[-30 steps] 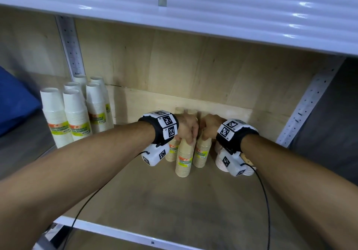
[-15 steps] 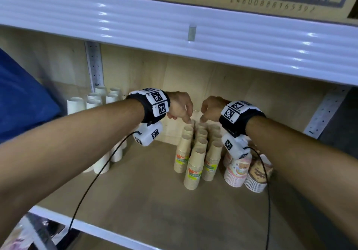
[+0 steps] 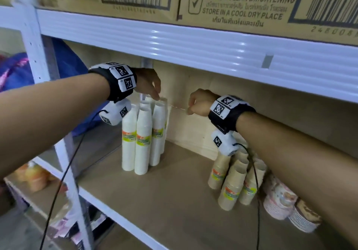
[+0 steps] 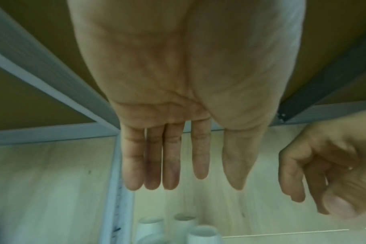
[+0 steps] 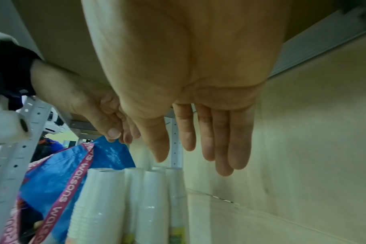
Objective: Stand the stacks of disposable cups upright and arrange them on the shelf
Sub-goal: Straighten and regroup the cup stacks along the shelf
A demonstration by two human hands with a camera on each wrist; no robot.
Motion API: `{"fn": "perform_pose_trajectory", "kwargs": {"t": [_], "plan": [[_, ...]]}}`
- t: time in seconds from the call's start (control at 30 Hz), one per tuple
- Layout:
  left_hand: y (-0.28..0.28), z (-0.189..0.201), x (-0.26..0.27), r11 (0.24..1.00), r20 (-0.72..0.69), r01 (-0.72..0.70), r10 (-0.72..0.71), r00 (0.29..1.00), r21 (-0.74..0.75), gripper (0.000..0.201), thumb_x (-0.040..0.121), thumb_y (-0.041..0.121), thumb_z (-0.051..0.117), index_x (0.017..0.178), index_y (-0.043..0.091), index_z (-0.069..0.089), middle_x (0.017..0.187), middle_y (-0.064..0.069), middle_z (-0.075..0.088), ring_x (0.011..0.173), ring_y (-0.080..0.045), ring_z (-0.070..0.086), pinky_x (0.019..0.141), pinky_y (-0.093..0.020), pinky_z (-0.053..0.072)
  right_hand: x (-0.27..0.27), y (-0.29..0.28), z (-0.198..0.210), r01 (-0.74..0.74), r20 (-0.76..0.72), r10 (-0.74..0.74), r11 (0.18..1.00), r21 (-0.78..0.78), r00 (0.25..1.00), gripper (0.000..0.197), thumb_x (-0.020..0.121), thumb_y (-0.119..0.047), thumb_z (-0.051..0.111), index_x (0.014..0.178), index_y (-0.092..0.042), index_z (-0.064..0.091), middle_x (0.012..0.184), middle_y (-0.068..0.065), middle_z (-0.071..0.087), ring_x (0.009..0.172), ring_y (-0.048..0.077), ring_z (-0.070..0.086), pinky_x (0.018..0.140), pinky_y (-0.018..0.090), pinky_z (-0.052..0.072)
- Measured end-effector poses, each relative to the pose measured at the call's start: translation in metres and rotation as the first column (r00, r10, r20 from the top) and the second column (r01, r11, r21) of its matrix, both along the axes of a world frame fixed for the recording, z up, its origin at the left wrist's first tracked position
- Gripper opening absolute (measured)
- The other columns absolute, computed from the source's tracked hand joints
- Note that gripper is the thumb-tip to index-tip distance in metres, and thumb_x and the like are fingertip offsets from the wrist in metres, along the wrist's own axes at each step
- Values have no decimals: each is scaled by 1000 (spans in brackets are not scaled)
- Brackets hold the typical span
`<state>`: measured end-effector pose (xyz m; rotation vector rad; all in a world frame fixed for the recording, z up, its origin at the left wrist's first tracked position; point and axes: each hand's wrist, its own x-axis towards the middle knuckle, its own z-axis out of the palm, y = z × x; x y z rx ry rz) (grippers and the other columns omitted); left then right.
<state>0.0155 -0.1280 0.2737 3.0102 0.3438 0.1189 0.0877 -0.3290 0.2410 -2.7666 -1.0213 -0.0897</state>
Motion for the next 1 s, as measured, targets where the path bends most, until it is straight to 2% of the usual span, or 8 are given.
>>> {"fn": "perform_pose_trajectory", "kwargs": {"t": [0.17, 0.33, 0.4, 0.53, 0.6, 0.8, 0.93, 1.0], "plan": [[37, -11, -20, 997, 3, -77, 77, 997, -26, 26, 86, 33, 71, 108, 19, 69, 104, 2, 55, 95, -17, 52, 78, -26, 41, -21, 46, -2, -112, -11, 113, 992, 64, 994, 29, 84, -31, 70, 104, -10, 68, 107, 6, 66, 94, 22, 63, 71, 26, 48], [55, -26, -31, 992, -1, -76, 77, 997, -96, 25, 85, 27, 73, 107, 16, 70, 100, -2, 59, 82, -16, 55, 56, -18, 44, -34, 82, -9, -158, -29, 162, 982, 105, 986, 36, 83, -35, 70, 109, -11, 67, 112, 6, 65, 94, 21, 62, 65, 24, 49], [57, -33, -32, 990, 3, -78, 79, 997, -118, 28, 84, 28, 73, 110, 18, 69, 100, 0, 57, 86, -18, 56, 60, -23, 47, -39, 92, -12, -165, -43, 171, 979, 121, 984, 43, 83, -39, 70, 116, -12, 64, 115, 4, 62, 92, 19, 59, 56, 21, 40], [55, -47, -30, 993, 14, -56, 57, 998, -101, 32, 86, 31, 70, 117, 22, 66, 91, 7, 50, 86, -15, 53, 62, -22, 41, -43, 107, -21, -166, -64, 176, 978, 129, 982, 40, 82, -37, 70, 110, -10, 64, 114, 7, 65, 96, 23, 63, 61, 23, 44], [53, -52, -27, 995, 22, -47, 49, 999, -84, 34, 87, 31, 68, 119, 22, 64, 99, 5, 51, 88, -15, 52, 66, -23, 41, -43, 113, -27, -164, -85, 175, 978, 131, 981, 41, 81, -37, 70, 112, -10, 64, 124, 7, 63, 103, 24, 63, 72, 26, 49], [58, -65, -23, 990, 31, -64, 68, 997, -126, 29, 84, 28, 70, 112, 22, 66, 109, -2, 55, 93, -26, 64, 77, -37, 56, -44, 115, -37, -214, -85, 223, 972, 99, 971, 30, 85, -30, 68, 110, -13, 65, 140, 6, 52, 121, 25, 54, 92, 27, 44], [59, -68, -26, 989, 37, -58, 64, 997, -135, 27, 81, 26, 73, 107, 22, 65, 109, -4, 59, 92, -29, 66, 71, -35, 56, -45, 112, -37, -228, -82, 237, 968, 108, 968, 26, 86, -30, 68, 108, -15, 66, 136, 4, 55, 124, 23, 51, 84, 22, 38], [59, -67, -28, 990, 37, -48, 54, 998, -129, 25, 81, 24, 73, 105, 22, 66, 107, -2, 59, 91, -28, 66, 65, -31, 55, -46, 112, -35, -216, -94, 227, 970, 110, 969, 28, 85, -30, 68, 108, -13, 66, 127, 5, 61, 109, 21, 57, 77, 23, 39]]}}
